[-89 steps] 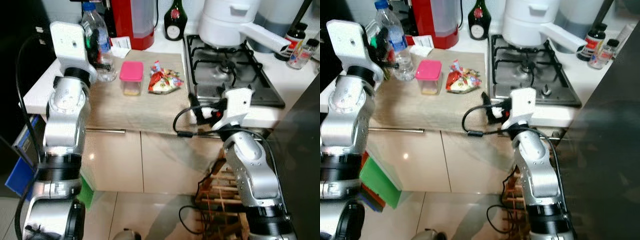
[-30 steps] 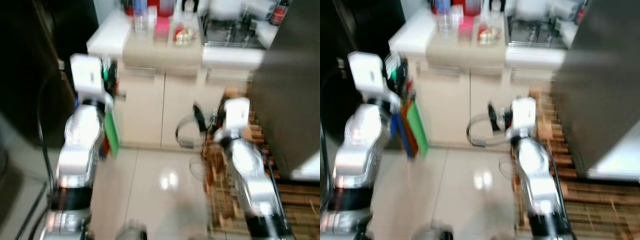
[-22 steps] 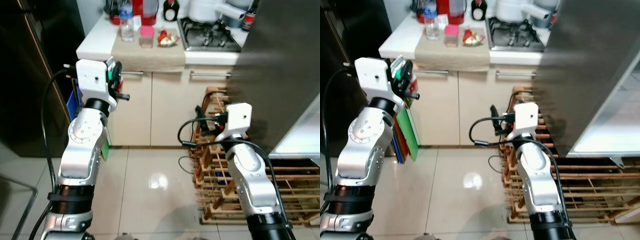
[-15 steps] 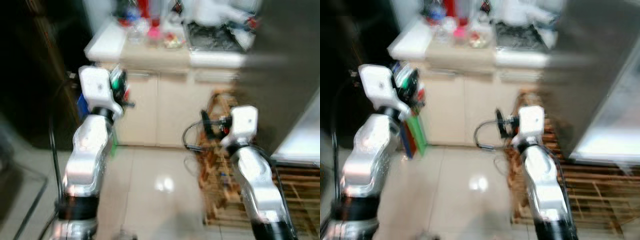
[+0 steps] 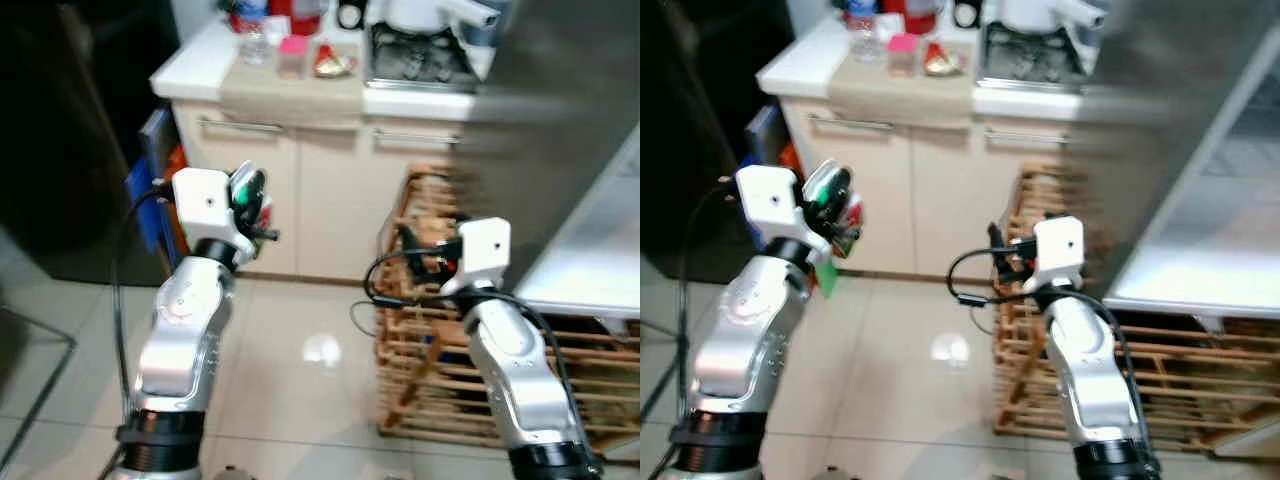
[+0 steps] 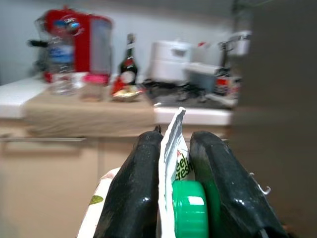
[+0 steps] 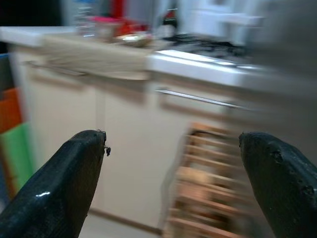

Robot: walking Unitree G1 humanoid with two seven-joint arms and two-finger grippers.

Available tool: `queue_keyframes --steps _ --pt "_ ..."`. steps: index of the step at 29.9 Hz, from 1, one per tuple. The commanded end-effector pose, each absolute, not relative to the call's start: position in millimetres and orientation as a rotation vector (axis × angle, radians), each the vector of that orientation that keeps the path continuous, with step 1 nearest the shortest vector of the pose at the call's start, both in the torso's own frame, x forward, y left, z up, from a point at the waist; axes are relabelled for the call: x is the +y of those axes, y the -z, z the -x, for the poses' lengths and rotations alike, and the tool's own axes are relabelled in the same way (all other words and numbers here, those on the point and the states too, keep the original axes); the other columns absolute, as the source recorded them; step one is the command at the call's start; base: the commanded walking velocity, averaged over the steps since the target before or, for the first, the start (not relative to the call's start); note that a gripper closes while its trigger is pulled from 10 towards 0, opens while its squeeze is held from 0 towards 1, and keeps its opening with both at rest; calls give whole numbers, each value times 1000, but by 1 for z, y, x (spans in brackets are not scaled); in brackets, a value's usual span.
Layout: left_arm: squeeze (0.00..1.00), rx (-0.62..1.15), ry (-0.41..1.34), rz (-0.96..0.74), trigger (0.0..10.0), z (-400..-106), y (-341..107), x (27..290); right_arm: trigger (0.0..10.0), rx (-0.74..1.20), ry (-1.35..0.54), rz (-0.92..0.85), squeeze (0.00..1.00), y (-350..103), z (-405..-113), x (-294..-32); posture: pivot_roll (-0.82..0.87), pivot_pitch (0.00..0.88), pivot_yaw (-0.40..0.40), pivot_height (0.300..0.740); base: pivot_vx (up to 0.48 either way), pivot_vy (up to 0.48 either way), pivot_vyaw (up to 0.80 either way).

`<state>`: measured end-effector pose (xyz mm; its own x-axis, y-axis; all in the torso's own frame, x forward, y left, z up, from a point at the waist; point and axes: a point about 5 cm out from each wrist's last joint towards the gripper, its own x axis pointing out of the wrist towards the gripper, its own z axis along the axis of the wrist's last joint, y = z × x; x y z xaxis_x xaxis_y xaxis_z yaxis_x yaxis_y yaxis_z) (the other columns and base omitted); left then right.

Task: Restocking fridge

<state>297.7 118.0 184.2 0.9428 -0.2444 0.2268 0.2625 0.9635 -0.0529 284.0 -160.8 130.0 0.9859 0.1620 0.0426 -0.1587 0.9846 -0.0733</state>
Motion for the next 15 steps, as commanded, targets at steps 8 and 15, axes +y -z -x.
queue_keyframes --steps 8,15 --pt "0 -230 211 51 10000 -302 -188 130 10000 -82 -171 54 110 -136 -283 -151 -41 0 16 740 0 0 -381" --pt "0 -169 140 70 10000 -304 -176 138 10000 -42 2 -71 106 -130 -289 -176 -35 0 14 740 0 0 0"
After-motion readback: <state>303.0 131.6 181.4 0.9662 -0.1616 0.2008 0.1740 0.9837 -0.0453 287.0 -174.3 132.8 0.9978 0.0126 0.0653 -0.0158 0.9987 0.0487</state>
